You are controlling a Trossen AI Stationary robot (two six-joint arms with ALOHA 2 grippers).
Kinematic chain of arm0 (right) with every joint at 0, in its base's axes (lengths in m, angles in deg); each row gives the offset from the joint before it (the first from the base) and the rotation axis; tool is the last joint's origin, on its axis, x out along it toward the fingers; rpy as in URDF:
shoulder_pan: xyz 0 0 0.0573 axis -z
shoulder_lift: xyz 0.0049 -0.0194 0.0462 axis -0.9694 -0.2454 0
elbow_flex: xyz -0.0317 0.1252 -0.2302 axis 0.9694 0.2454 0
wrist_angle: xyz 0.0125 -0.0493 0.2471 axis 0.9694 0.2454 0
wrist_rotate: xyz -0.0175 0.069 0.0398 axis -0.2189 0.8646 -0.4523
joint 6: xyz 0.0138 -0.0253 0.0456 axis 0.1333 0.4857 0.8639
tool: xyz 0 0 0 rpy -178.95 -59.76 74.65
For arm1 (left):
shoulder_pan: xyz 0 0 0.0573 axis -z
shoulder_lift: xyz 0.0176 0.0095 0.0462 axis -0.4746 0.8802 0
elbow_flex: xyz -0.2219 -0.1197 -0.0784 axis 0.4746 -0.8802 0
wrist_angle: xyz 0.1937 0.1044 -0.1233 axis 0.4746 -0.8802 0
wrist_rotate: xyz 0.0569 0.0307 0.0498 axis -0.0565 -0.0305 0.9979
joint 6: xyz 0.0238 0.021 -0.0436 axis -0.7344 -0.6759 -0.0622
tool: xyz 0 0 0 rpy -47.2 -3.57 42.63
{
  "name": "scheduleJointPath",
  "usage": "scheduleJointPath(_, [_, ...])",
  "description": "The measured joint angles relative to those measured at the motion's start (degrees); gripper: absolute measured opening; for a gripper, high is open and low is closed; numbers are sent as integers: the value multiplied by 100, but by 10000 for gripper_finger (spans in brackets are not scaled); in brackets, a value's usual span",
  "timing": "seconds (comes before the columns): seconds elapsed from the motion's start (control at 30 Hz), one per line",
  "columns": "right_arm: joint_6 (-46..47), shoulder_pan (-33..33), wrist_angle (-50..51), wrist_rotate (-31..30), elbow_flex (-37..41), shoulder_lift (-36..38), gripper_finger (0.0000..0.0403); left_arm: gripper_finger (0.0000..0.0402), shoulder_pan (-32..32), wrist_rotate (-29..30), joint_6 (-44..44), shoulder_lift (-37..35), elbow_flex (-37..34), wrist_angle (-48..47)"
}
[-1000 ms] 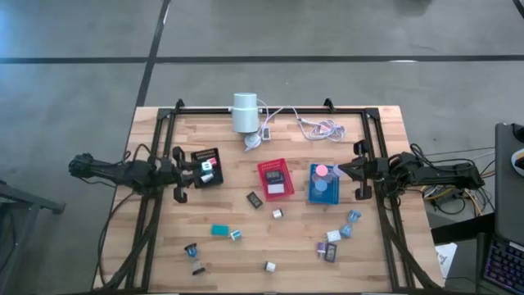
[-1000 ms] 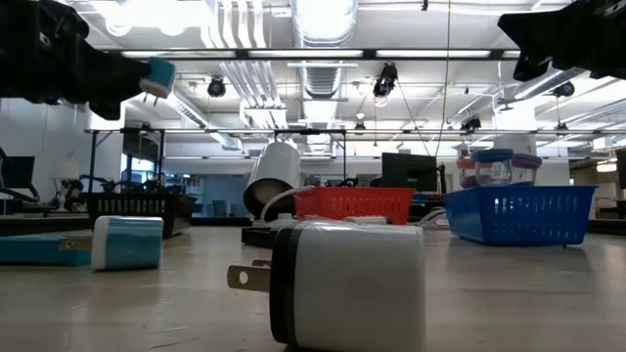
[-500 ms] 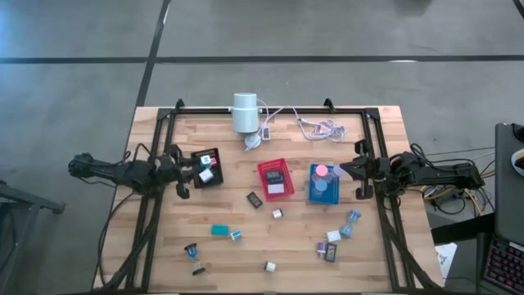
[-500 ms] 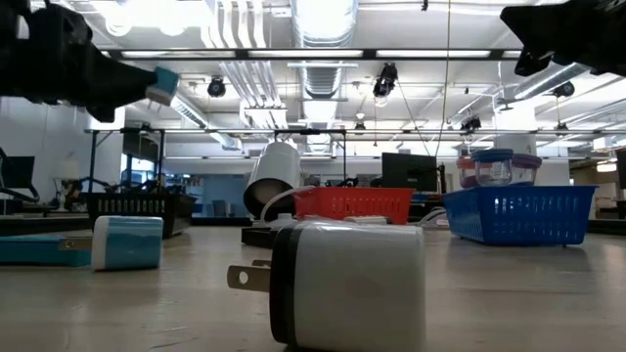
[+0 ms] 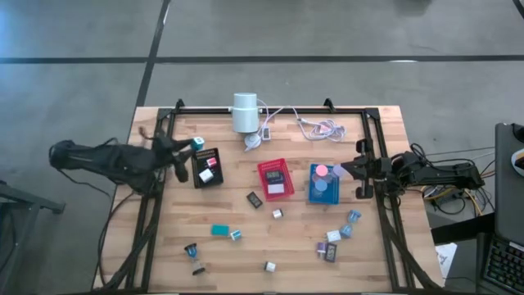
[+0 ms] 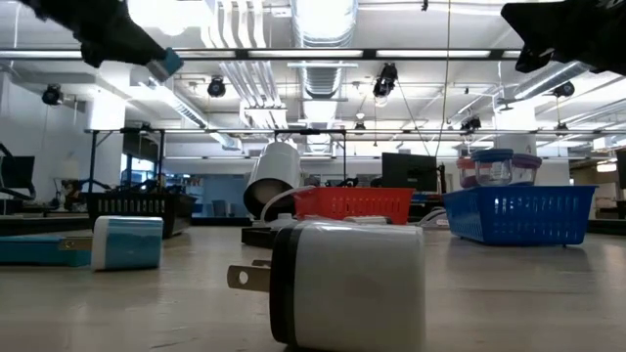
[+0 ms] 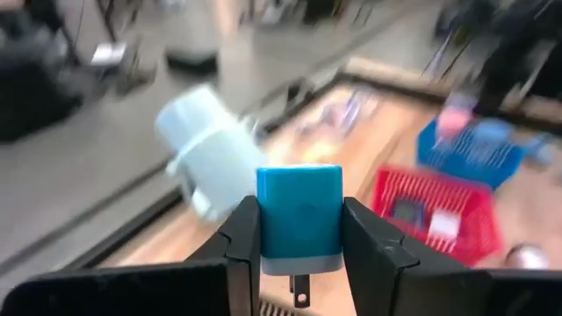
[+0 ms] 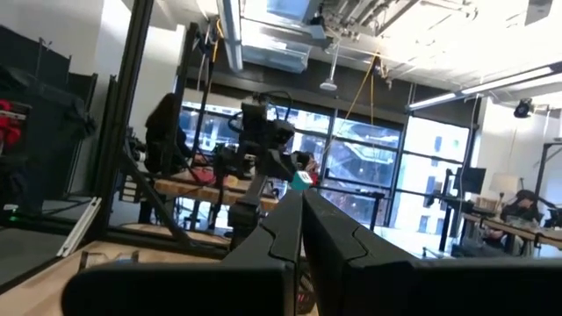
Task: Pick & Place Office items
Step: Put the top blue charger adapter into the black bin
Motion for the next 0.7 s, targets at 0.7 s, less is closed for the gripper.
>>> scheduleJointPath(0.7, [4, 0, 79, 0, 0, -12, 8, 99, -1369, -2358, -107, 3580, 542, -1275])
